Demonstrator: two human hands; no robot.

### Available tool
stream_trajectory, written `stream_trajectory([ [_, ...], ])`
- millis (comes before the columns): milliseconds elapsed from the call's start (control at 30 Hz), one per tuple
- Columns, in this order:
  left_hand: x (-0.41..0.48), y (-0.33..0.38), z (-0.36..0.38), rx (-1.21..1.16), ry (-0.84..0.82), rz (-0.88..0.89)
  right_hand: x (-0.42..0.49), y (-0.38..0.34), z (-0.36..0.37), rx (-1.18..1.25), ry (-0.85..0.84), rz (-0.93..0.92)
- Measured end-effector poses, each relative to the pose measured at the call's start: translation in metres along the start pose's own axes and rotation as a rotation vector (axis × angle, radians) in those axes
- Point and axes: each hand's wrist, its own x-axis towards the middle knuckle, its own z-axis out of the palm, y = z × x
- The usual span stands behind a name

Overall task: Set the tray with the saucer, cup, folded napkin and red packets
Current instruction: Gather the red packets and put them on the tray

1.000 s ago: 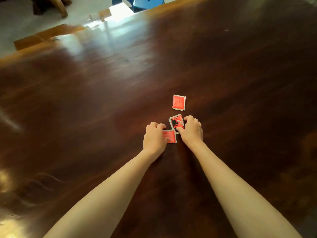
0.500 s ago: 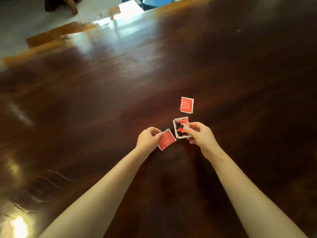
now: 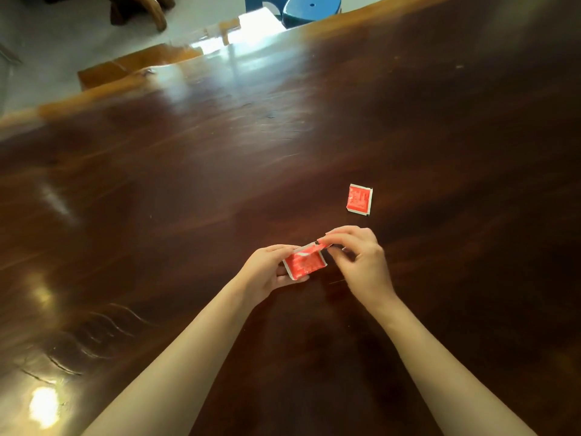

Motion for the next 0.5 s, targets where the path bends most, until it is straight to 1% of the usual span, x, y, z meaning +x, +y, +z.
stream_trajectory([
  [33,-0.002,-0.001,-0.001,-0.047,-0.028,-0.019,-0.004,0.004,0.004,-0.072,-0.006,-0.094],
  [100,-0.004,-0.002,-0.005,-0.158,-0.056,-0.059,-0.012,0.011,0.011,-0.132,-0.049,-0.188],
  [167,-0.005,-0.005,-0.009,-0.213,-0.094,-0.066,-0.019,0.016,0.015,-0.137,-0.084,-0.214],
  [233,-0.007,-0.008,-0.011,-0.187,-0.138,-0.044,-0.023,0.020,0.019,-0.129,-0.108,-0.209],
  [300,-0.006,-0.012,-0.011,-0.133,-0.145,-0.007,-0.023,0.019,0.020,-0.081,-0.148,-0.178],
  [367,-0.003,-0.014,-0.011,-0.086,-0.095,0.009,-0.015,0.019,0.015,-0.013,-0.149,-0.127],
  [433,0.001,-0.016,-0.012,-0.054,-0.051,0.001,0.006,0.024,0.008,-0.038,-0.038,-0.026],
  [500,0.003,-0.015,-0.015,-0.052,-0.028,-0.010,0.039,0.038,0.001,-0.179,0.085,0.154],
])
